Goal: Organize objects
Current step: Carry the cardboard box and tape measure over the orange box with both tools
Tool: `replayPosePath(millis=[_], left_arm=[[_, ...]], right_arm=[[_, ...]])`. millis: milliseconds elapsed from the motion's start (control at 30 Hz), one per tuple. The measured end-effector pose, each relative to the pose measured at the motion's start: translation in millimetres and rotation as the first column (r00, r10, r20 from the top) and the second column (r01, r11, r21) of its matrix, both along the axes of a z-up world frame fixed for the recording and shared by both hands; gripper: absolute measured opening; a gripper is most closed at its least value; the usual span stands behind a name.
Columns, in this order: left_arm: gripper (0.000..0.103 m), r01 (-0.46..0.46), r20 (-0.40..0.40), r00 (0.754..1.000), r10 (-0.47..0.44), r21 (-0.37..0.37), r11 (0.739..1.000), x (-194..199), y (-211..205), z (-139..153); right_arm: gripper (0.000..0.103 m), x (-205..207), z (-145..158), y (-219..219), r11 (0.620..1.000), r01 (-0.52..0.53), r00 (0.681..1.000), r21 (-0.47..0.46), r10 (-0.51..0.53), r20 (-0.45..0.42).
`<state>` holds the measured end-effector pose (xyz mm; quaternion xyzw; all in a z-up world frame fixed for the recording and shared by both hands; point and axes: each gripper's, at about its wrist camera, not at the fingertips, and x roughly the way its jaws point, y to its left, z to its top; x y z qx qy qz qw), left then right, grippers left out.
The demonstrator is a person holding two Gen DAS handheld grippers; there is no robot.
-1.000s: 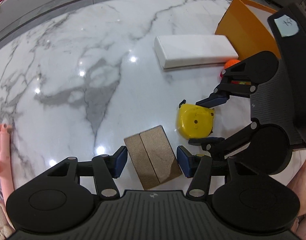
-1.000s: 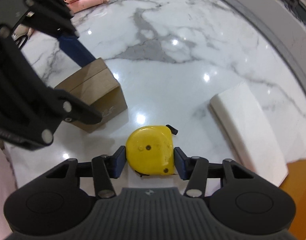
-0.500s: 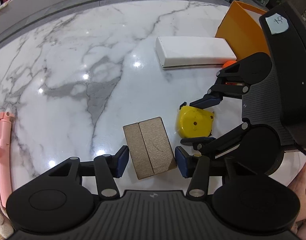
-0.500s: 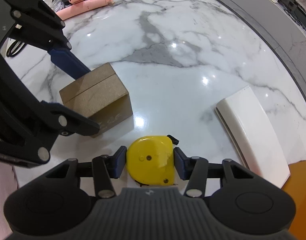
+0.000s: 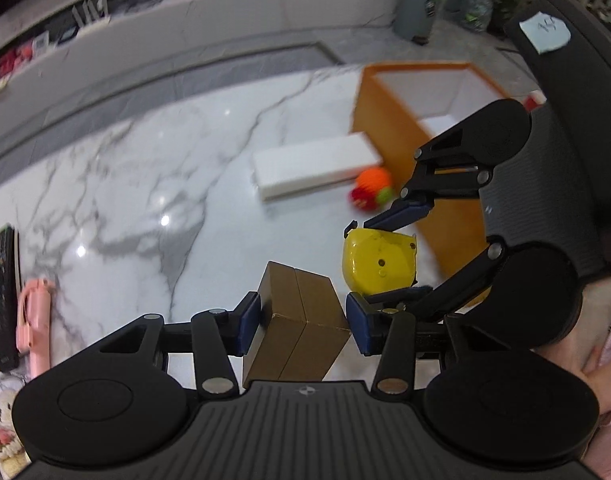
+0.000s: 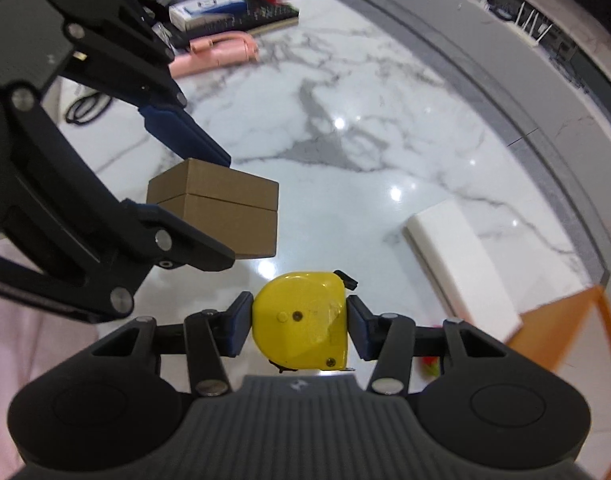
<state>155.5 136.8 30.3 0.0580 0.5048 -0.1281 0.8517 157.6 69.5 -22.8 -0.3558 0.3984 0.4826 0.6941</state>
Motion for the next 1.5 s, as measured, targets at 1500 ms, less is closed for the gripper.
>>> replayPosePath(millis=[1500], left_arm=[[0.053,0.324,0.115,0.944,-0.310,-0.129,0.937,133.4,-209.6,-47.9]], right_arm=[[0.052,163.6,-79.7,-205.8,0.952,0.005,0.997,-0.305,-0.028,-0.071]])
